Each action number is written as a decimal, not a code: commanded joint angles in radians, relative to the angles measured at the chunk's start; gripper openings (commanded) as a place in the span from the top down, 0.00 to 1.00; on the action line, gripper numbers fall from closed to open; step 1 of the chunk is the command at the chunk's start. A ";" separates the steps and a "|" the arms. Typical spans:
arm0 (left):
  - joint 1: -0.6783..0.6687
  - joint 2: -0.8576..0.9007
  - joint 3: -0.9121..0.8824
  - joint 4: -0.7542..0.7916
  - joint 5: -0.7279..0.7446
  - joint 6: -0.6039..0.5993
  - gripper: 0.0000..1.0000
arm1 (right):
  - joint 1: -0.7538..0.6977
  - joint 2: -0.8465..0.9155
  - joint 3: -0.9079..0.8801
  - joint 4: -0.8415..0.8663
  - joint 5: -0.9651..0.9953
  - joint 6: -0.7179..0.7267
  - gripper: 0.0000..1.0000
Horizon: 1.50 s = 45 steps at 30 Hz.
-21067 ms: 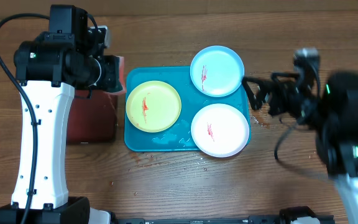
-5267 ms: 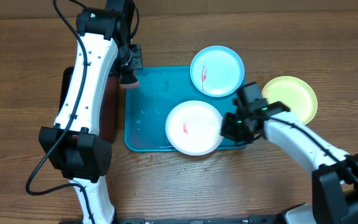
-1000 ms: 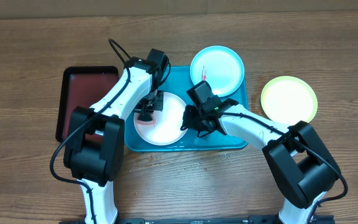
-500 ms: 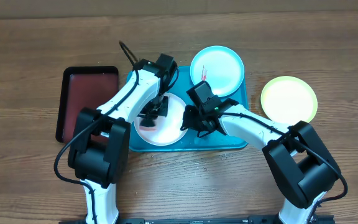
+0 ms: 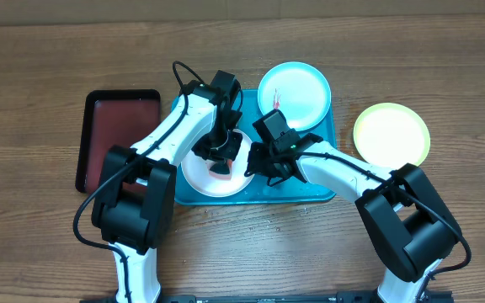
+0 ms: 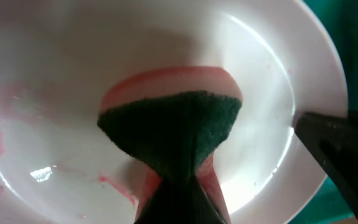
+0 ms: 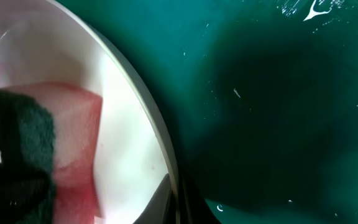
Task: Clean dirty plates on tray and stack at the side
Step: 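Scrub the white plate with the sponge while the right gripper holds it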
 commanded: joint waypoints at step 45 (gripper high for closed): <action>0.106 -0.003 -0.076 -0.040 -0.182 -0.215 0.96 | 0.003 0.017 0.008 0.010 -0.006 -0.005 0.96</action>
